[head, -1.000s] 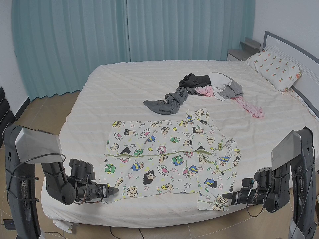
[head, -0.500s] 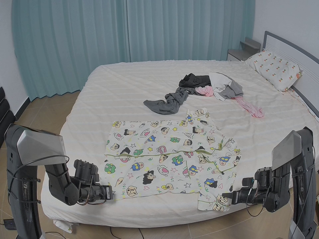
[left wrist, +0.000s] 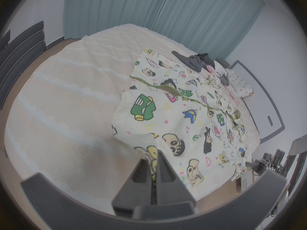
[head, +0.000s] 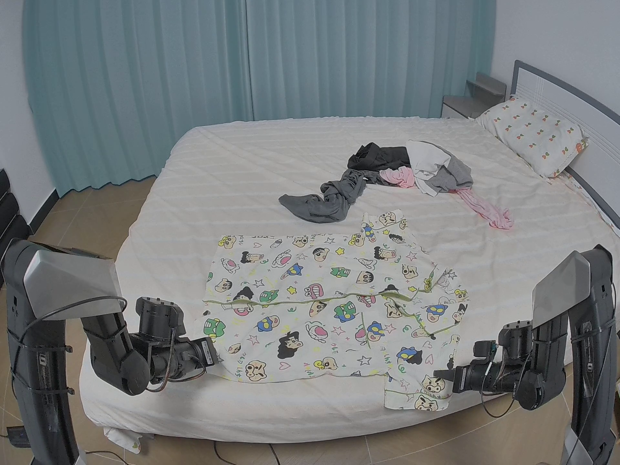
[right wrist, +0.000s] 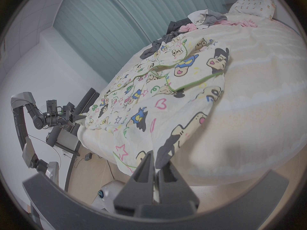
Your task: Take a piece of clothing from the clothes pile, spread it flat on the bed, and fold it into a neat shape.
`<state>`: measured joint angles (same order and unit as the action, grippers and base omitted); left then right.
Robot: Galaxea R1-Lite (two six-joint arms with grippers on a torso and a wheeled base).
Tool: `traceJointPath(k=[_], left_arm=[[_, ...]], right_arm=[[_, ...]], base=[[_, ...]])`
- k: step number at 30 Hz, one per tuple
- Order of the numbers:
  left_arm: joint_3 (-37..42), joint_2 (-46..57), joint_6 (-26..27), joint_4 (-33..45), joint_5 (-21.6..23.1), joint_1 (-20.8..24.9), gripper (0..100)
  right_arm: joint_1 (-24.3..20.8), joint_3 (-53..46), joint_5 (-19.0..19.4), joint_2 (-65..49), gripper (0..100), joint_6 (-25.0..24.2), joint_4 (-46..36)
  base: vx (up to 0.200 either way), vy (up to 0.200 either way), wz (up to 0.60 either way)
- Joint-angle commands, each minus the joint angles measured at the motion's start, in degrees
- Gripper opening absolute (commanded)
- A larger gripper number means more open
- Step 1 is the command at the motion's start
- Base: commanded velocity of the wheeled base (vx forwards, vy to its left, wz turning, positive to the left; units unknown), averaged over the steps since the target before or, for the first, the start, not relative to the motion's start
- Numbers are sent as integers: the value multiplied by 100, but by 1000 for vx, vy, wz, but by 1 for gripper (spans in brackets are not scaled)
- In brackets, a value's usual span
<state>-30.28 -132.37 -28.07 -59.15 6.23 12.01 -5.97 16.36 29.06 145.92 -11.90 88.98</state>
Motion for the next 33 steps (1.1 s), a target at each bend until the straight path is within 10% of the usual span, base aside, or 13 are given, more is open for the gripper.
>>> traceJointPath(k=[1,13,33], left_arm=[[-13,194,-49,-18,-8,21,0],[-540,273,-664,-9,-825,30,0],[-312,1011,-655,44,-878,100,0]], right_arm=[[-35,-1,3,-152,0,-23,76],[-9,34,-85,-785,0,-463,67],[17,-10,-146,-1250,0,-568,67]], base=[[0,0,0],[0,0,0],[0,0,0]])
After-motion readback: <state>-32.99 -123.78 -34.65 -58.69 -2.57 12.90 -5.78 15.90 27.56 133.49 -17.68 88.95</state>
